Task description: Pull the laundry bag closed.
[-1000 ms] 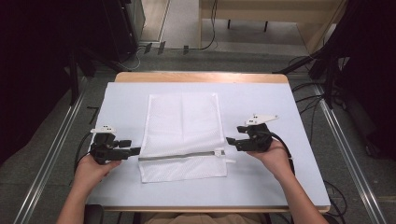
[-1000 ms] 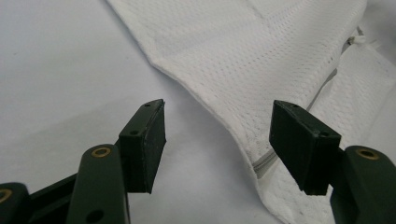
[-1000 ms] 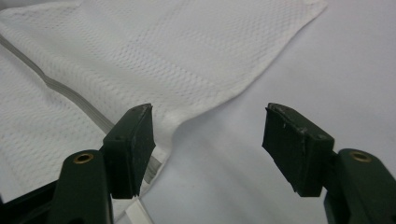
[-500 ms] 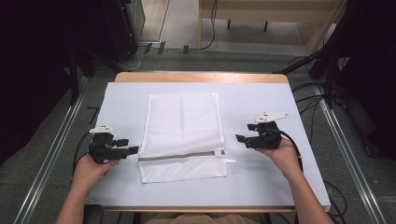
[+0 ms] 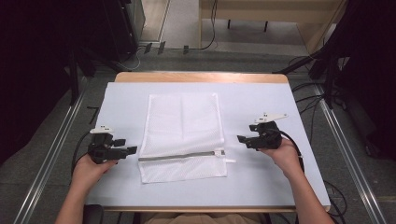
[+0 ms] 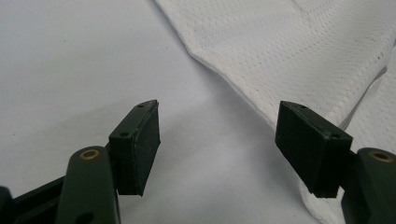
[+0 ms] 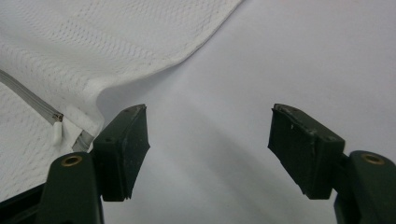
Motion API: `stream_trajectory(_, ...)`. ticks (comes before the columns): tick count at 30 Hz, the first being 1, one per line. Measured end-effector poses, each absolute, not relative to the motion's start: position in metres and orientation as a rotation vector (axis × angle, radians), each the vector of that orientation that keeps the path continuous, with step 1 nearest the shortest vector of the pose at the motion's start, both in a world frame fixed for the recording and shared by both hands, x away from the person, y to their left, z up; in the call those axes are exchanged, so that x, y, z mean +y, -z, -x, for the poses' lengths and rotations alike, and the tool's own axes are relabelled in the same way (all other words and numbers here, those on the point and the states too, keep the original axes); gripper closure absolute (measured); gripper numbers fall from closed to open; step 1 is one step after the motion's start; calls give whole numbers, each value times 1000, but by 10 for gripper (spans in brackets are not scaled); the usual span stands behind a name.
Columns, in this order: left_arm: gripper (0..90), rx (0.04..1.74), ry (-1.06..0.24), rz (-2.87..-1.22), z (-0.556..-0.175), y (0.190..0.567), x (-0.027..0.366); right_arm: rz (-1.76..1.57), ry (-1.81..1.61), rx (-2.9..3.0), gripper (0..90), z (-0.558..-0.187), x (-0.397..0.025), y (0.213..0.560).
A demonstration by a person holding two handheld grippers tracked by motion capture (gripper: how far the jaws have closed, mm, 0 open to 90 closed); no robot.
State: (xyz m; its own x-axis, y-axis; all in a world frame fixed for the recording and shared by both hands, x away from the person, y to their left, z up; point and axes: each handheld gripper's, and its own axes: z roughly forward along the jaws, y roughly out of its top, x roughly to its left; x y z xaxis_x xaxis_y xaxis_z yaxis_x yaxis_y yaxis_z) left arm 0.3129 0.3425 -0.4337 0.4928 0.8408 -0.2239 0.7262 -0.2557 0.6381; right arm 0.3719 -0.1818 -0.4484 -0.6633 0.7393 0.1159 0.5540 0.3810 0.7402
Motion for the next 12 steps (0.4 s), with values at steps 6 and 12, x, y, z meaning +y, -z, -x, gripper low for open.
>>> stream_trajectory(6, 313, 1292, -209, -2043, -313, 435, 342, -1152, -1155, 2409, 292, -372, -182, 449)
stream_trajectory(12, 304, 1295, -213, -2060, -314, 437, 341, -1164, -1142, 2416, 284, -372, -182, 450)
